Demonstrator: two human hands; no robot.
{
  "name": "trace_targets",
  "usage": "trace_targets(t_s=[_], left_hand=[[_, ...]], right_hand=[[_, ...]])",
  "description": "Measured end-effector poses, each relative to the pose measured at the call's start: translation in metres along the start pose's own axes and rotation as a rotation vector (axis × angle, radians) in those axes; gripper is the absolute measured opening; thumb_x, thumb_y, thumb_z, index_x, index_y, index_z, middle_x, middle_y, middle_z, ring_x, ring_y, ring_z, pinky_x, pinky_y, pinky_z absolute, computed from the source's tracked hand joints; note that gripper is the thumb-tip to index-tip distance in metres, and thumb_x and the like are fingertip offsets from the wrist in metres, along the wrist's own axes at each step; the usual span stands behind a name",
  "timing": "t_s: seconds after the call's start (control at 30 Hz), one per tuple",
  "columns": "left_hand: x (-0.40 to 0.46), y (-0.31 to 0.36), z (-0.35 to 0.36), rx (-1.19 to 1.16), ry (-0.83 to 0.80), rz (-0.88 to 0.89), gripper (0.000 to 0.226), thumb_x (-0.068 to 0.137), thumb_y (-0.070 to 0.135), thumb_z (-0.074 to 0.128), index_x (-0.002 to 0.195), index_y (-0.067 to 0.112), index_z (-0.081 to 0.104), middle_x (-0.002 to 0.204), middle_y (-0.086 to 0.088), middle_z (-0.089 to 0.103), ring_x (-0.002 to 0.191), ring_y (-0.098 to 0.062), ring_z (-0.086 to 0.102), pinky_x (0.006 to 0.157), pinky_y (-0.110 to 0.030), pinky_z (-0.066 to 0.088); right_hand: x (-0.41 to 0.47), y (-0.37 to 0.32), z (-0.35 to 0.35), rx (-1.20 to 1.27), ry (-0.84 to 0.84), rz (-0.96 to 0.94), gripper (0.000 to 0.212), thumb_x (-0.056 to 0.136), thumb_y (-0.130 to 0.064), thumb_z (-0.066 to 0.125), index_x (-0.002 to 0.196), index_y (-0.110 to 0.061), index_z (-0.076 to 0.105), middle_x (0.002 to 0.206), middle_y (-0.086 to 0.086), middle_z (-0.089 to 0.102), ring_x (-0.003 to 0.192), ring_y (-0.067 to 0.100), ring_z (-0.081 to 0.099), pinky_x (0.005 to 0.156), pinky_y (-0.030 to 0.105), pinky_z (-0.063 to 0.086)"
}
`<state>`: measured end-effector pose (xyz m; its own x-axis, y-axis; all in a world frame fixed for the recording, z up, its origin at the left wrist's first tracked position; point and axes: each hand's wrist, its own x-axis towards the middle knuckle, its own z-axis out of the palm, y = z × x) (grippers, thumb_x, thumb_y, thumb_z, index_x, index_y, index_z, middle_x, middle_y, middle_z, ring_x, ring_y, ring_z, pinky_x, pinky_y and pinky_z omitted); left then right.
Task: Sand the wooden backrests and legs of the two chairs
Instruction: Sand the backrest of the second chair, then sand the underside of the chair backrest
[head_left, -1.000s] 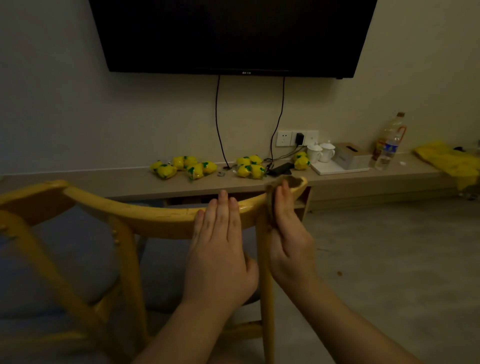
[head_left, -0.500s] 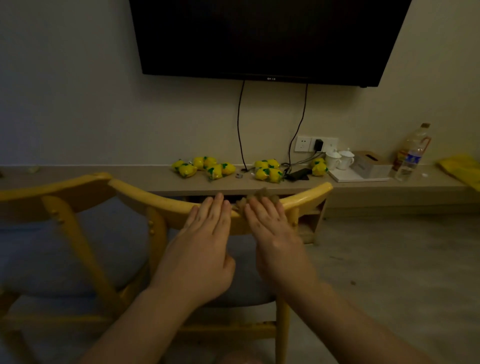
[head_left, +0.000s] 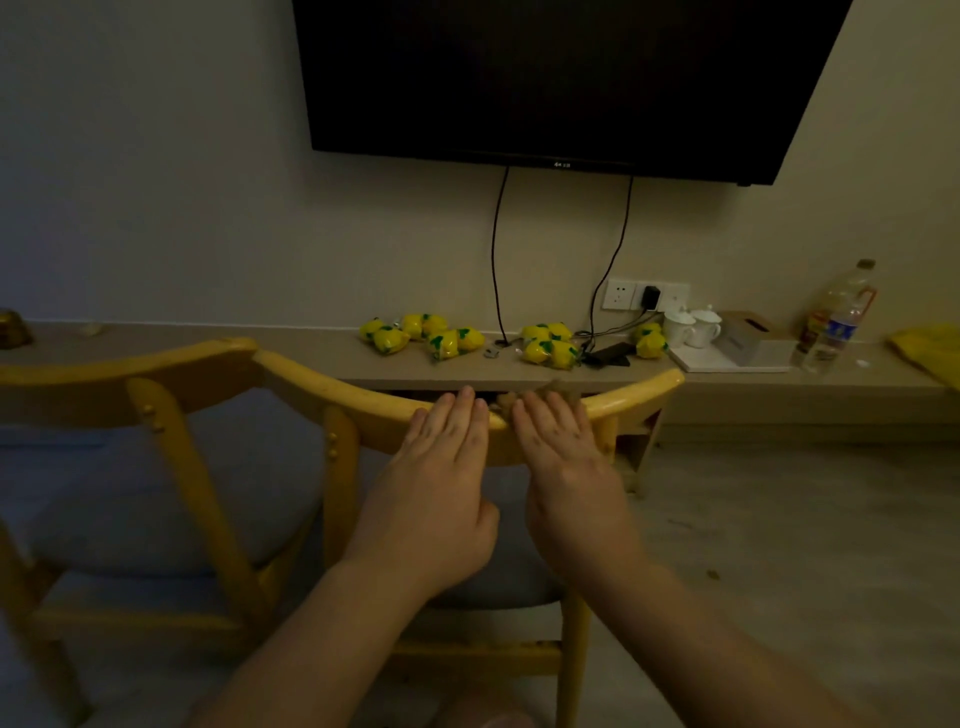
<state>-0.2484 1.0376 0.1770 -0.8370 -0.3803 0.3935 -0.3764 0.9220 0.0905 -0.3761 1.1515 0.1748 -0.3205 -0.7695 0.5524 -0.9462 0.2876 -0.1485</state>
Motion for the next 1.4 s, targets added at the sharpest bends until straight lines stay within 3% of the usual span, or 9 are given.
trace_targets(t_s=[0.37,0.6,0.77,0.93,1.07,1.13,1.23,1.3,1.4], left_hand=[[-0.002,0.001,-0.002,-0.043,0.006,0.005,0.088,0.089,0.042,0.035,0.163,0.014,-0.004,0.172,-0.006,-0.005,0.158,-0.020,-0.007,0.127,-0.039,-0.004],[-0.001,-0.001,0.000,-0.004,-0.002,0.015,0.089,0.087,0.042,0.036,0.163,0.013,-0.002,0.172,-0.007,-0.004,0.158,-0.020,-0.006,0.126,-0.037,-0.007],[-0.002,0.000,-0.001,-0.031,0.009,0.003,0.089,0.091,0.044,0.037,0.162,0.017,-0.009,0.171,-0.003,-0.009,0.157,-0.018,-0.009,0.123,-0.036,-0.010],[-0.003,0.000,0.000,-0.030,0.014,-0.003,0.089,0.088,0.043,0.036,0.162,0.014,-0.005,0.172,-0.007,-0.007,0.157,-0.020,-0.008,0.125,-0.038,-0.008],[-0.002,-0.002,-0.002,-0.015,-0.004,0.005,0.088,0.090,0.041,0.038,0.163,0.014,-0.003,0.171,-0.007,-0.008,0.158,-0.020,-0.009,0.128,-0.039,-0.005],[-0.001,-0.002,-0.006,-0.083,0.005,0.007,0.084,0.093,0.037,0.044,0.163,0.017,0.001,0.172,-0.003,-0.004,0.157,-0.016,-0.006,0.129,-0.037,0.000],[-0.008,0.007,-0.022,-0.404,0.207,-0.144,0.068,0.093,0.040,0.048,0.158,0.032,0.031,0.161,0.021,0.031,0.141,0.007,0.032,0.108,-0.017,0.037],[-0.016,0.017,-0.033,-0.688,0.365,-0.306,0.061,0.087,0.052,0.052,0.147,0.040,0.047,0.127,0.039,0.056,0.112,0.014,0.056,0.083,-0.005,0.045],[-0.028,0.027,-0.037,-1.189,0.239,-0.579,0.054,0.072,0.065,0.069,0.122,0.046,0.065,0.100,0.024,0.074,0.098,0.001,0.070,0.078,-0.022,0.055]], right_hand=[[0.001,0.033,-0.018,-0.034,0.003,0.190,0.065,0.095,-0.003,0.050,0.157,-0.019,0.037,0.164,0.002,0.034,0.156,0.026,0.019,0.124,0.049,0.026],[0.005,0.014,-0.011,-0.059,-0.027,-0.092,0.065,0.088,-0.003,0.040,0.152,-0.012,0.045,0.154,0.009,0.048,0.147,0.030,0.039,0.123,0.047,0.024],[-0.002,0.041,-0.022,-0.036,0.042,0.136,0.068,0.093,0.002,0.056,0.155,-0.019,0.039,0.161,0.004,0.039,0.152,0.020,0.022,0.121,0.042,0.022],[-0.001,-0.005,0.003,0.029,0.110,0.143,0.059,0.090,0.002,0.051,0.149,-0.005,0.047,0.154,0.016,0.048,0.148,0.033,0.032,0.117,0.061,0.033],[0.002,-0.015,-0.002,0.023,0.011,0.018,0.061,0.093,-0.001,0.049,0.152,-0.009,0.043,0.158,0.010,0.043,0.151,0.026,0.030,0.125,0.043,0.017],[0.003,-0.012,-0.021,0.158,0.034,0.074,0.060,0.093,-0.001,0.054,0.151,-0.017,0.047,0.150,0.005,0.054,0.141,0.007,0.041,0.121,0.032,0.032],[0.008,-0.014,-0.061,0.489,0.207,0.354,0.052,0.089,-0.017,0.054,0.138,-0.031,0.061,0.089,-0.005,0.077,0.070,-0.003,0.066,0.062,0.013,0.053],[0.011,-0.018,-0.082,0.878,0.237,0.552,0.039,0.094,-0.016,0.053,0.119,-0.037,0.074,0.080,-0.002,0.076,0.068,0.013,0.072,0.052,0.021,0.054],[0.008,-0.029,-0.097,1.332,0.069,0.747,0.032,0.097,-0.009,0.055,0.089,-0.027,0.080,0.086,0.003,0.077,0.086,0.023,0.075,0.065,0.034,0.062]])
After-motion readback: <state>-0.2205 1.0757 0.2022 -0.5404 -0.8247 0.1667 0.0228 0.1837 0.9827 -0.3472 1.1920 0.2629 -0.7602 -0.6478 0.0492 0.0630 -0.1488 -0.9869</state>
